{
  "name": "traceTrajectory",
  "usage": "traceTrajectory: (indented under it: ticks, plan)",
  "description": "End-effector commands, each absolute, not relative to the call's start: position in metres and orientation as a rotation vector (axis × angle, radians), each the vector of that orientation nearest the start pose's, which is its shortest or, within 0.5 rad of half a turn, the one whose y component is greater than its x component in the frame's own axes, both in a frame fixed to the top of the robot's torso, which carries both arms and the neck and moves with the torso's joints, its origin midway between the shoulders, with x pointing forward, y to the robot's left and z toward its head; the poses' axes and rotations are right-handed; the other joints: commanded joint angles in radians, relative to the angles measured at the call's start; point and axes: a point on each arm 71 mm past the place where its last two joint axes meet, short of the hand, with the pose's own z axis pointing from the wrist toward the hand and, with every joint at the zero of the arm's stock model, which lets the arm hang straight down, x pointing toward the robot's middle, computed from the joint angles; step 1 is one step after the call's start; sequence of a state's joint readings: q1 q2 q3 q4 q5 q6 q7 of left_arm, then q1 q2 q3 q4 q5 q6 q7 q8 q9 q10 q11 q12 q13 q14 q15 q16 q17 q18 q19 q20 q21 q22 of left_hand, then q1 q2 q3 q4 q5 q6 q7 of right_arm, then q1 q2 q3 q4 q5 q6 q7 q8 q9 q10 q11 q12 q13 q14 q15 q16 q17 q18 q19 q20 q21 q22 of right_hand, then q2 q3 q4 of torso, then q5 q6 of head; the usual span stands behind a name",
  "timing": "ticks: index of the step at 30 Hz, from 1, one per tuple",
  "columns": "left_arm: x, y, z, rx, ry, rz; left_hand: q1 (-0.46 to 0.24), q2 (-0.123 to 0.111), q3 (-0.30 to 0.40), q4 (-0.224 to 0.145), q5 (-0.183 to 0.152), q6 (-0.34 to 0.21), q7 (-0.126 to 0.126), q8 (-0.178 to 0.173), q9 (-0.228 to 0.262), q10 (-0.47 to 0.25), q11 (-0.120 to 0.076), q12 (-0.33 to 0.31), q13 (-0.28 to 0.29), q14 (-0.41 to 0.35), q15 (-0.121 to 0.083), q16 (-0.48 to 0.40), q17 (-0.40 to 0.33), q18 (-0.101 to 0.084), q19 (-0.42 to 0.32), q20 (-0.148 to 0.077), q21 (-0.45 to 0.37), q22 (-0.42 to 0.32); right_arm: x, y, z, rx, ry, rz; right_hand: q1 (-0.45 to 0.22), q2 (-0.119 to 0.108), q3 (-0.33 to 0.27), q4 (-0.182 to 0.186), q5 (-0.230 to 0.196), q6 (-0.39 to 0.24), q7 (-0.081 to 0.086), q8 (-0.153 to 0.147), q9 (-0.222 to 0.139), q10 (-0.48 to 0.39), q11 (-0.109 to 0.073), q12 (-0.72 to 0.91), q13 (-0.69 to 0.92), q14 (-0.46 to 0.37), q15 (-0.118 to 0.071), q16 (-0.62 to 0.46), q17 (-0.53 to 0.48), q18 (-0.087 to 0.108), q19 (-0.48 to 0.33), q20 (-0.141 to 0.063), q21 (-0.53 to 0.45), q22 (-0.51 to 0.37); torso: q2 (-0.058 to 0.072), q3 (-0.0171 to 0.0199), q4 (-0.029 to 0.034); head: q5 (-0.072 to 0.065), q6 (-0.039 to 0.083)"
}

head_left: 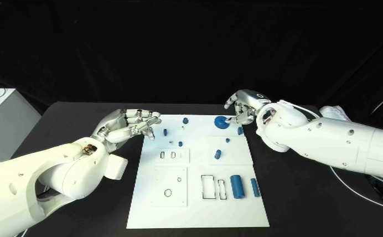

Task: Assemble the parts on the task board

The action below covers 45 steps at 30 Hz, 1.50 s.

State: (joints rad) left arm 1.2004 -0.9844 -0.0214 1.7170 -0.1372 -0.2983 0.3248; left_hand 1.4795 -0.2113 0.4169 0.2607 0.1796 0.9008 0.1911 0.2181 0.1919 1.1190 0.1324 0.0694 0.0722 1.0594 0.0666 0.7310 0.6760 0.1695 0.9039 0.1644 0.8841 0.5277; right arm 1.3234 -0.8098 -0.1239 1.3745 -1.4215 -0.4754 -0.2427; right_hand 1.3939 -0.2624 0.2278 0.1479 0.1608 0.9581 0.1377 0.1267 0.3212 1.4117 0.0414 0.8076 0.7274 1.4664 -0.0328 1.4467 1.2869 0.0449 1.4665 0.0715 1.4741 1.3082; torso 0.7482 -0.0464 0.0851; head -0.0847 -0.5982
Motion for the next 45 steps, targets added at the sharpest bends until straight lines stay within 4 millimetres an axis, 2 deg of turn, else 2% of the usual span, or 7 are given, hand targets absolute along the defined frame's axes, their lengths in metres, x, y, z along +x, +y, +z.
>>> traceTrajectory:
  ticks: [1,2,8,13,19,27,45]
  plan:
    - [0.452,0.215,-0.156,-0.965,1.521,-1.582,0.005,0.000,0.005,-0.001,-0.003,-0.001,0.006,-0.005,0.001,-0.001,0.004,-0.002,0.002,-0.010,0.000,0.006,0.001,0.013,-0.009,-0.001,0.004,0.001,0.533,-0.253,-0.162,0.127,1.654,0.432,0.038,0.027,-0.114,0.078,0.007,-0.087,0.029,0.045,0.028,0.086,0.039,0.696,0.755,0.087,0.040,0.094,0.199,-0.040,0.096,0.031,0.083,0.245,0.004,0.0065,-0.0035,-0.003,-0.003]
    - [0.452,0.215,-0.157,-0.965,1.521,-1.582,0.005,0.000,0.005,-0.001,-0.003,-0.001,0.006,-0.005,0.001,-0.001,0.004,-0.002,0.002,-0.010,0.000,0.006,0.001,0.013,-0.009,-0.001,0.004,0.001,0.534,-0.257,-0.164,0.143,1.668,0.425,0.044,0.028,-0.121,0.089,0.009,-0.093,0.031,0.053,0.031,0.112,0.042,0.723,0.789,0.093,0.041,0.106,0.229,-0.044,0.103,0.036,0.095,0.260,0.005,0.0078,-0.0034,-0.004,-0.004]
    - [0.454,0.215,-0.157,-0.965,1.523,-1.582,0.005,0.000,0.005,-0.001,-0.003,-0.001,0.006,-0.005,0.001,-0.001,0.004,-0.002,0.002,-0.010,0.000,0.006,0.001,0.013,-0.009,-0.001,0.004,0.001,0.541,-0.261,-0.170,0.189,1.703,0.410,0.060,0.030,-0.131,0.122,0.017,-0.108,0.036,0.074,0.039,0.159,0.050,0.763,0.843,0.103,0.048,0.123,0.279,-0.045,0.104,0.044,0.097,0.263,0.003,0.0033,-0.0014,-0.004,-0.011]
    - [0.455,0.215,-0.158,-0.965,1.524,-1.581,0.005,0.000,0.005,-0.001,-0.003,-0.001,0.006,-0.005,0.001,-0.001,0.004,-0.002,0.002,-0.010,0.000,0.006,0.001,0.013,-0.009,-0.001,0.004,0.001,0.547,-0.258,-0.174,0.225,1.708,0.413,0.066,0.038,-0.124,0.134,0.037,-0.104,0.035,0.088,0.044,0.159,0.049,0.763,0.843,0.104,0.049,0.124,0.284,-0.045,0.104,0.046,0.097,0.263,0.004,0.0053,0.0006,-0.006,-0.015]
    - [0.455,0.214,-0.158,-0.965,1.527,-1.582,0.005,0.000,0.005,-0.001,-0.003,-0.001,0.006,-0.005,0.001,-0.001,0.004,-0.002,0.002,-0.010,0.000,0.006,0.001,0.013,-0.009,-0.001,0.004,0.001,0.551,-0.253,-0.177,0.264,1.698,0.435,0.066,0.048,-0.109,0.138,0.083,-0.096,0.032,0.105,0.049,0.159,0.047,0.763,0.843,0.104,0.047,0.124,0.284,-0.045,0.104,0.045,0.097,0.263,0.003,0.0032,0.0014,-0.005,-0.020]
    - [0.456,0.214,-0.158,-0.964,1.528,-1.580,0.005,0.000,0.005,-0.001,-0.003,-0.001,0.006,-0.005,0.001,-0.001,0.004,-0.002,0.002,-0.010,0.000,0.006,0.001,0.013,-0.009,-0.001,0.004,0.001,0.553,-0.245,-0.179,0.269,1.707,0.452,0.065,0.053,-0.101,0.137,0.087,-0.084,0.029,0.113,0.051,0.159,0.044,0.763,0.843,0.104,0.046,0.124,0.284,-0.045,0.104,0.044,0.097,0.263,0.003,0.0027,-0.0012,0.000,-0.025]
    - [0.456,0.213,-0.159,-0.962,1.533,-1.580,0.005,0.000,0.006,-0.001,-0.003,0.000,0.007,-0.005,0.002,0.000,0.004,-0.002,0.002,-0.011,0.000,0.008,0.001,0.013,-0.012,-0.001,0.008,0.004,0.559,-0.237,-0.184,0.268,1.730,0.434,0.067,0.056,-0.095,0.137,0.087,-0.078,0.027,0.115,0.051,0.159,0.043,0.763,0.843,0.104,0.045,0.124,0.284,-0.045,0.104,0.044,0.097,0.263,0.002,0.0029,-0.0009,0.011,-0.031]
